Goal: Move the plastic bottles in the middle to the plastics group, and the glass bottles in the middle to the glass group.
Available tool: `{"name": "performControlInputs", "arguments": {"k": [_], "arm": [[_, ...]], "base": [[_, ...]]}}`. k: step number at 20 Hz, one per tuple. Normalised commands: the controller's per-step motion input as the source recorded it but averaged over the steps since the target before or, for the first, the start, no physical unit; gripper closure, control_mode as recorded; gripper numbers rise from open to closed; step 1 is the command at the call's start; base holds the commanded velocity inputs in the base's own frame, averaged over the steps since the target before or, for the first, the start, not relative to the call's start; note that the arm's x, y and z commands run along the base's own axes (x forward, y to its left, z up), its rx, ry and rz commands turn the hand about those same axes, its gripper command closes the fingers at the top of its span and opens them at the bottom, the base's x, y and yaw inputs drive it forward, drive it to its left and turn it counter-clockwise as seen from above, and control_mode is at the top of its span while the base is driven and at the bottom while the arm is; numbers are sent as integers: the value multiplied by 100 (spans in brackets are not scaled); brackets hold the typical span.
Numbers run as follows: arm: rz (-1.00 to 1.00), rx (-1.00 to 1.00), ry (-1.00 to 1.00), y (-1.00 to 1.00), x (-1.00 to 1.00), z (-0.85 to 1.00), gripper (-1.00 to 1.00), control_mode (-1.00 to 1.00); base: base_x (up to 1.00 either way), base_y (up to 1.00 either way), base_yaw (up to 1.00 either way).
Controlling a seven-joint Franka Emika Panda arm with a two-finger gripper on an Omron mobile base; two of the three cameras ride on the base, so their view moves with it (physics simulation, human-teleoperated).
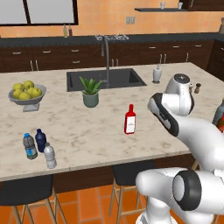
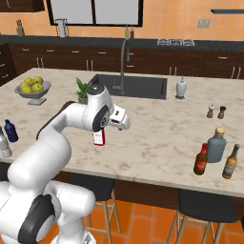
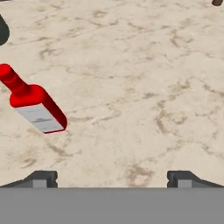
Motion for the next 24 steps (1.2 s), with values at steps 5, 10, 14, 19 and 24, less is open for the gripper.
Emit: {"name": "performControlInputs", "arguments": {"k": [5,10,14,19,24], "arm": [[6,0,0,73,33,0,-100,-100],[5,0,0,46,25,0,-100,-100],[0,0,0,31,4,0,-100,-100],[0,0,0,22,5,0,-100,-100],[0,0,0,22,21,0,-100,-100]], "base": [[0,0,0],[0,0,0],[0,0,0],[0,0,0],[0,0,0]]}}
